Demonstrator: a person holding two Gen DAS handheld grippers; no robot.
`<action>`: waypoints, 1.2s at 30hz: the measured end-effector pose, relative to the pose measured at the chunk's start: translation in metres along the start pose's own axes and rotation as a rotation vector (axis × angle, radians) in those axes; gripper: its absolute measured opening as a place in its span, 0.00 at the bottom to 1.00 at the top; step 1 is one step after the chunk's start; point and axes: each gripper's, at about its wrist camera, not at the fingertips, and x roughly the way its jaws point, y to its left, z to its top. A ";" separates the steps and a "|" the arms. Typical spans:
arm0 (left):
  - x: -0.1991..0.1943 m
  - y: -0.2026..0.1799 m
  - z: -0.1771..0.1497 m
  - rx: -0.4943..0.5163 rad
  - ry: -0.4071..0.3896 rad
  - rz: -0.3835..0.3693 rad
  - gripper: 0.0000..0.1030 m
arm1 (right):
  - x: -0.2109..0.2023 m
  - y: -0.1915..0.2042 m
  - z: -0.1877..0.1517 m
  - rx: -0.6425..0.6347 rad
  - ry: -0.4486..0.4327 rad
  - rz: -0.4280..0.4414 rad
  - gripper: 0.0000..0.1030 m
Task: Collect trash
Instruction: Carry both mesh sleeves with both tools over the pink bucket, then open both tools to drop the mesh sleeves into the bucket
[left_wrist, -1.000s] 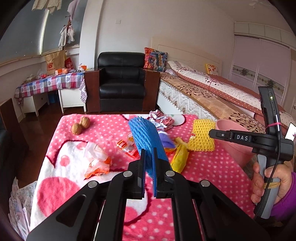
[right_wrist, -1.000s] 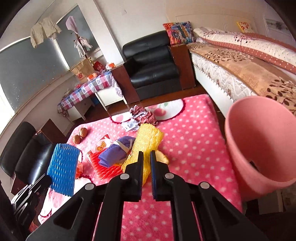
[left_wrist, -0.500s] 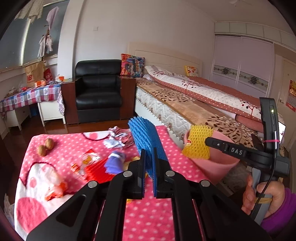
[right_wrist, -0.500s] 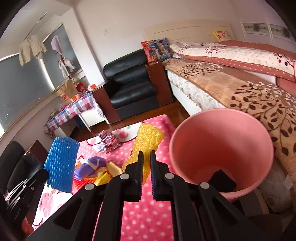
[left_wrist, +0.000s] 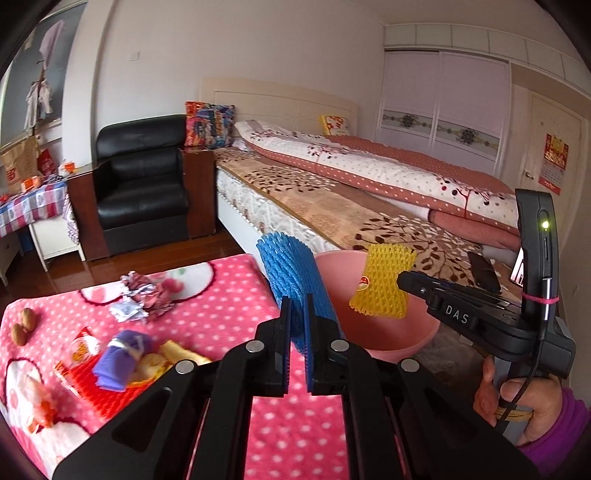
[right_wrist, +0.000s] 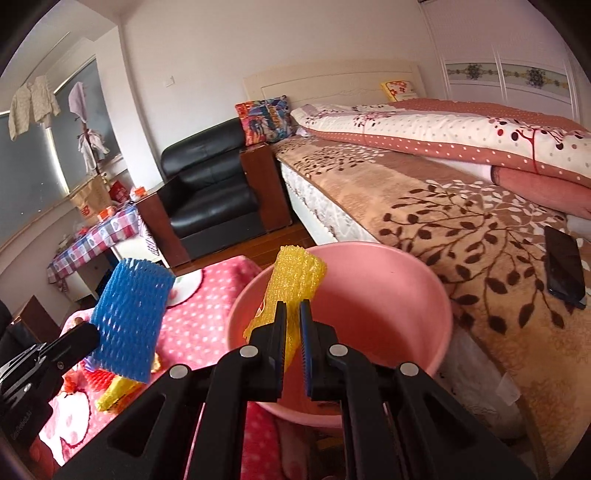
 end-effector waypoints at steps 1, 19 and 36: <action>0.005 -0.005 0.000 0.005 0.006 -0.006 0.05 | 0.002 -0.004 0.000 0.007 0.003 -0.002 0.07; 0.067 -0.034 0.000 0.026 0.096 -0.048 0.05 | 0.024 -0.033 -0.008 0.040 0.057 -0.008 0.08; 0.056 -0.034 0.003 0.005 0.086 -0.085 0.34 | 0.020 -0.033 -0.008 0.052 0.036 -0.025 0.38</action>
